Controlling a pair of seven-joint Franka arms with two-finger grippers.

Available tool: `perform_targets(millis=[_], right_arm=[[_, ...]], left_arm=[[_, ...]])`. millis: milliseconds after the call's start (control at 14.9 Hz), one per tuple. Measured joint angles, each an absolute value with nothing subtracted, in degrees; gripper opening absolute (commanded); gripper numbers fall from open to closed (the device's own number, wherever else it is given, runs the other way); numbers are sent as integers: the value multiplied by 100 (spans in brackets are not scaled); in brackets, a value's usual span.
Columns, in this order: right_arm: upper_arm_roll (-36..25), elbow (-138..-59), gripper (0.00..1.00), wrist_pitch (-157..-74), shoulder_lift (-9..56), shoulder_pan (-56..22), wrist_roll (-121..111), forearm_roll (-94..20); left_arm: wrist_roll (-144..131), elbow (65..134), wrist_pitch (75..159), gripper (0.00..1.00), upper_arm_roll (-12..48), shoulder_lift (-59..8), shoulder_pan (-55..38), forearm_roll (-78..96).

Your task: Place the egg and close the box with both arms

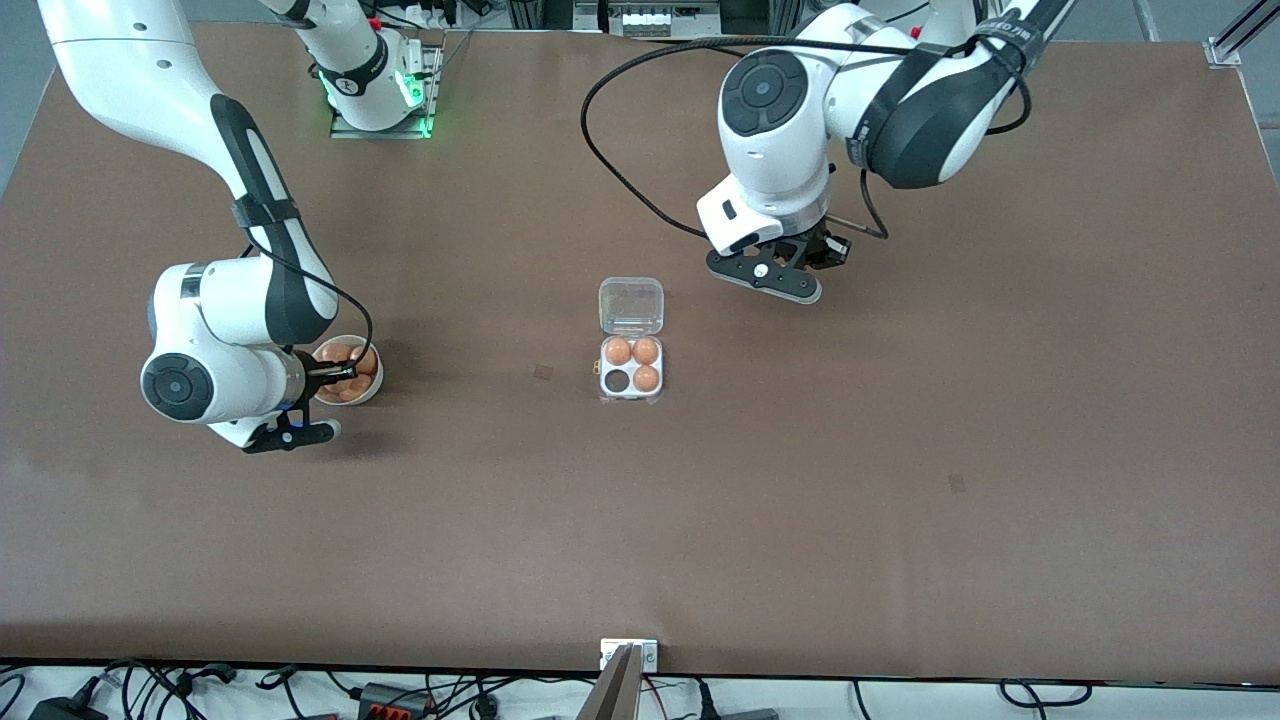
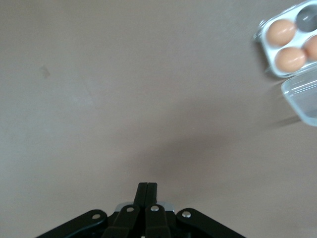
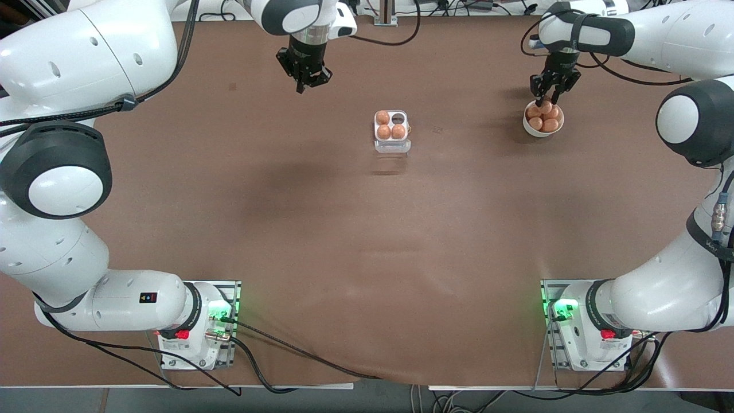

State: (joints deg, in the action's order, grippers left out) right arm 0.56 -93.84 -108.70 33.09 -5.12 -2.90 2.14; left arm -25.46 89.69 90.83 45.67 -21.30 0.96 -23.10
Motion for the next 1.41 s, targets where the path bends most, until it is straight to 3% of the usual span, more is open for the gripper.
perform_targets(millis=[269, 538, 941, 1412], right_arm=[[122, -9097, 6, -10699, 3096, -539, -293, -6], [654, -8873, 6, -10747, 2998, -557, -294, -301], [1485, -8766, 6, -11773, 3052, -795, -284, -638], [1748, -8775, 6, -12721, 3432, -1564, -230, -961]], left_arm=[[-2526, 8303, 9032, 3, 4589, -2096, 114, -1890], [-2515, 8063, 8939, 3, 4602, -2070, 120, -1813], [-2460, 8069, 8937, 3, 4602, -2083, 120, -1803], [-2442, 8069, 8922, 2, 4602, -2083, 126, -1803]])
